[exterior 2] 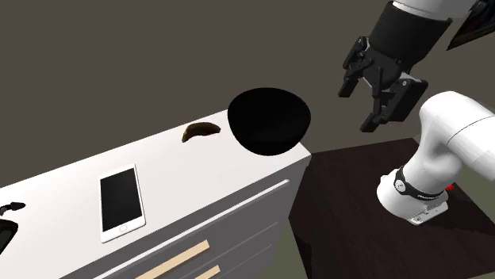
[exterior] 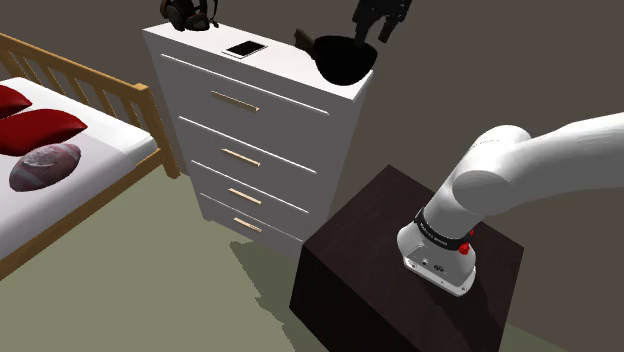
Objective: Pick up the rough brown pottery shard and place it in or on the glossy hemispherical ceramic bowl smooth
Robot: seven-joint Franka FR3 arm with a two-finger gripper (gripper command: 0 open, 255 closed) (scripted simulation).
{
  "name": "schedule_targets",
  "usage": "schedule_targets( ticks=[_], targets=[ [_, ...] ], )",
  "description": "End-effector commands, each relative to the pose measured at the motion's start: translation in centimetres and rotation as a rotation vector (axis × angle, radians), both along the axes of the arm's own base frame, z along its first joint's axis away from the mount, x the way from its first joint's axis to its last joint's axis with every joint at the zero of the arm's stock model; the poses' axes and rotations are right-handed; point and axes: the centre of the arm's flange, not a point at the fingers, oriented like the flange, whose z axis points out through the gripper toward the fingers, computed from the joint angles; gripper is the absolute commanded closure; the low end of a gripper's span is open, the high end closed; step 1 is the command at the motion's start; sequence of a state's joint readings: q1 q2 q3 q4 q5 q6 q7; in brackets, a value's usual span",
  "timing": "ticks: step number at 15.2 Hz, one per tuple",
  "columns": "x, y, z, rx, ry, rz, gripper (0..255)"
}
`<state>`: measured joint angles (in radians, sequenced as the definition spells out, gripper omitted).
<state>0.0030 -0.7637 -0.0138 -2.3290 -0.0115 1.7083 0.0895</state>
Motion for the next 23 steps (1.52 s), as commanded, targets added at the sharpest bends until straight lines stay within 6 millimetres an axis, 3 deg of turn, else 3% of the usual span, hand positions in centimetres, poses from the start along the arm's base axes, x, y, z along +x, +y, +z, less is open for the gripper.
schedule_targets(
  ticks=[1, 12, 23],
  targets=[
    [0.0, 0.0, 0.0, 0.000, 0.000, 0.000, 0],
    [11.8, -3.1, -4.6, -0.237, -0.022, 0.217, 0],
    [24.1, -4.6, -8.4, -0.474, -0.043, 0.435, 0]
  ],
)
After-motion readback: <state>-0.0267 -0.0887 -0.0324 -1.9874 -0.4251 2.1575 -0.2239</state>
